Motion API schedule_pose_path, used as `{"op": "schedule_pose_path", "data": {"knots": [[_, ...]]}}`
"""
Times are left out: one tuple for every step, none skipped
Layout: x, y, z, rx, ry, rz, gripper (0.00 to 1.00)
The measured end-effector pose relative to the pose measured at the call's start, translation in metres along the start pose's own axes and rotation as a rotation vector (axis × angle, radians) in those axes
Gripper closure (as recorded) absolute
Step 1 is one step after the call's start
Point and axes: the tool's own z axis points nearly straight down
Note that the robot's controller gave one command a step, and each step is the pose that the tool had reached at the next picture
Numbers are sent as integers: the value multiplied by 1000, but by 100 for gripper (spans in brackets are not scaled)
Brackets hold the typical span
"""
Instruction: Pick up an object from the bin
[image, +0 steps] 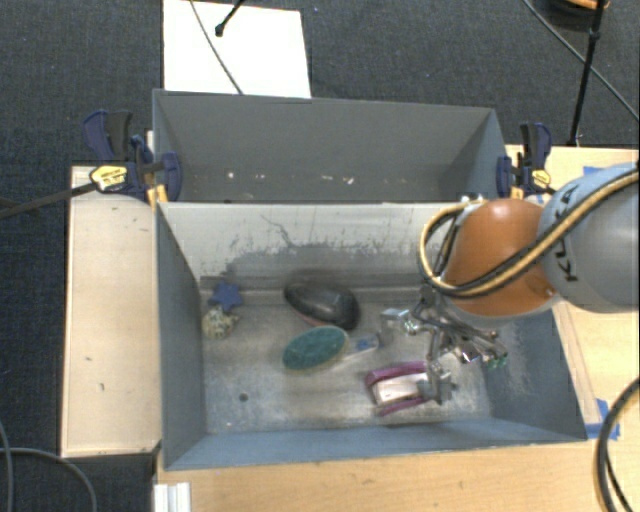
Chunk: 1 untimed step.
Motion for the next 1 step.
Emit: {"op": "schedule_pose_path", "data": {"knots": [[33, 28, 5, 4, -5, -557, 0]]}}
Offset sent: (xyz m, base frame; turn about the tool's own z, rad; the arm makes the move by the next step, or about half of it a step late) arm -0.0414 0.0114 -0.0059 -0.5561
